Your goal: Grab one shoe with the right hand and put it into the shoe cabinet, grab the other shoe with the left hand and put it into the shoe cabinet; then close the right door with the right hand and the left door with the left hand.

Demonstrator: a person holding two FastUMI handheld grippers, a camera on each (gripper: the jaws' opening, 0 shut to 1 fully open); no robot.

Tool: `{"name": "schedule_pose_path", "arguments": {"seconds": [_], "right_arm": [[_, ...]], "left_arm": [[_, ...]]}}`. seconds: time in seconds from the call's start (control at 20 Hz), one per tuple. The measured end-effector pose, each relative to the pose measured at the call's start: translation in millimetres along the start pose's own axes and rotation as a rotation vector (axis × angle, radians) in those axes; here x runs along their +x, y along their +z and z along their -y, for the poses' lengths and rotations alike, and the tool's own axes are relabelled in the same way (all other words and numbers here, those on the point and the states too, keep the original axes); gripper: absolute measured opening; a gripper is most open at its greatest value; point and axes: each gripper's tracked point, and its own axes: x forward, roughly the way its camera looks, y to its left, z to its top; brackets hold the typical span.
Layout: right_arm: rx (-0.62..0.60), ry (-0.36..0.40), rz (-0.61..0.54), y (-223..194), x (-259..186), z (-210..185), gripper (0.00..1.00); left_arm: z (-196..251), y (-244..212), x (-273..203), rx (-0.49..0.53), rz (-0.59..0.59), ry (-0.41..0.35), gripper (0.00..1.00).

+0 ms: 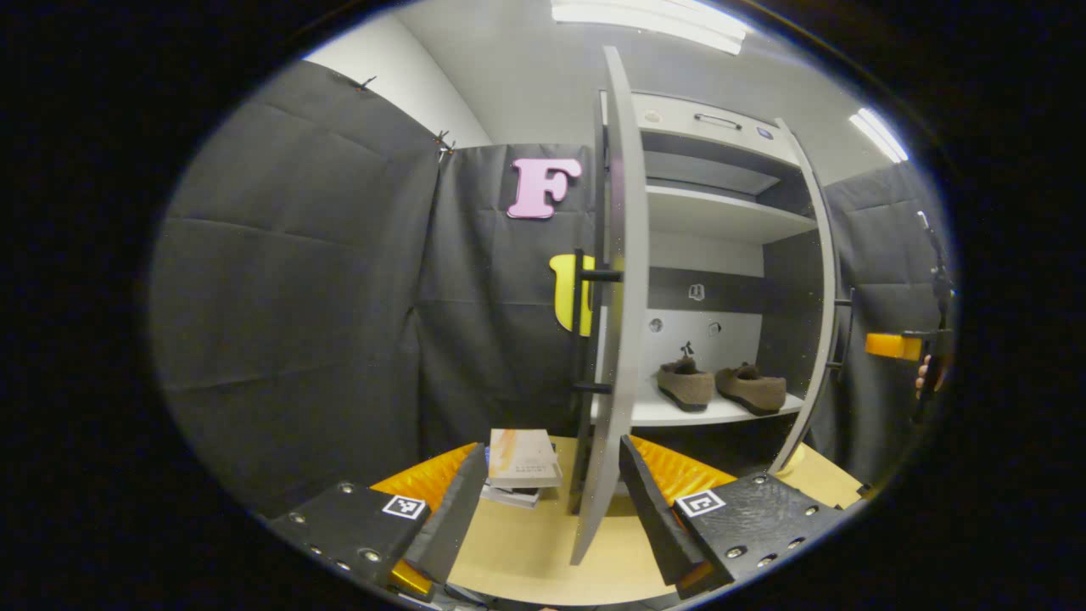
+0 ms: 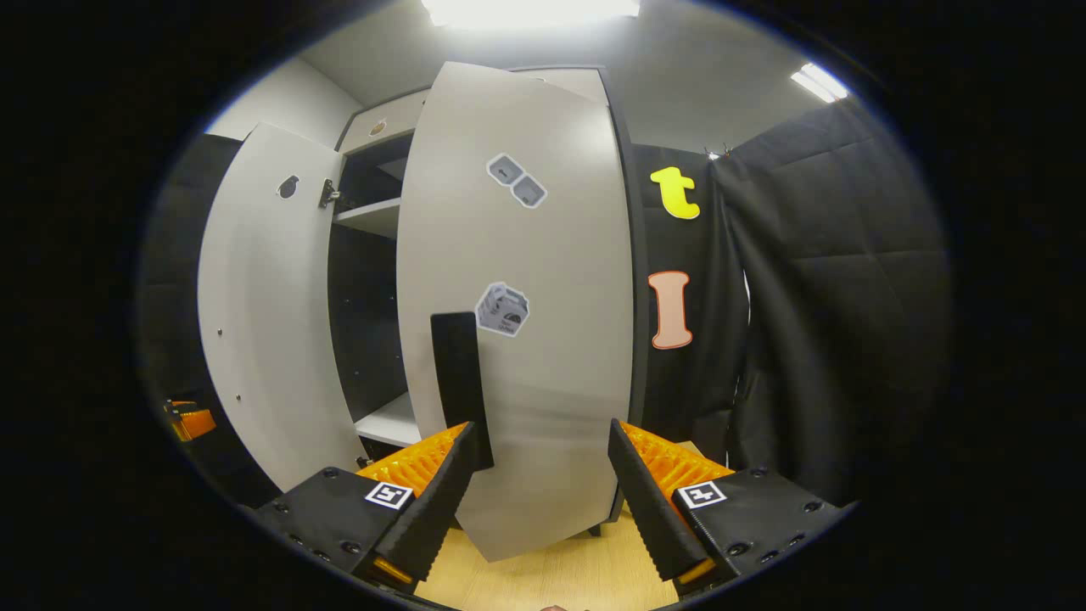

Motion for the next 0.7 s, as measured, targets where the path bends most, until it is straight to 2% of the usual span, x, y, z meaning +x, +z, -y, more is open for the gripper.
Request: {"name": "schedule_pose_path", "arguments": {"seconds": [0.1,0.15,0.2,0.3,0.35,0.45,0.5,0.7], "right_arm": [[0.027,-0.013,-0.035,-13.0,-5.3,4.8,0.97],[0.032,-0.021,-0.047,-17.1,-7.0,7.4,0.94],[0.029,-0.028,-0.057,-20.2,-8.4,9.3,0.97],[0.000,-0.036,-0.074,-23.4,-7.7,9.6,0.96],[-0.016,-0.032,-0.078,-24.2,-7.6,7.5,0.95],[-0.040,-0.016,-0.074,-20.6,-4.1,-0.7,0.96],[-0.049,-0.006,-0.071,-19.7,-2.9,-5.4,0.92],[-0.090,0.035,-0.076,-24.0,-1.0,-23.3,0.92]], "left_arm": [[-15.8,13.6,10.1,-0.017,0.017,-0.016,0.97],[-20.2,19.5,15.5,-0.017,0.021,-0.030,0.98],[-24.7,24.2,21.2,-0.008,0.028,-0.045,0.98],[-30.4,37.0,35.9,0.018,0.056,-0.085,0.82],[-34.0,43.8,44.9,0.024,0.070,-0.099,0.90],[-40.1,50.1,60.5,0.029,0.079,-0.118,0.97],[-42.0,50.5,66.4,0.030,0.082,-0.127,0.97],[-44.0,65.7,98.9,0.019,0.095,-0.147,0.98]]}}
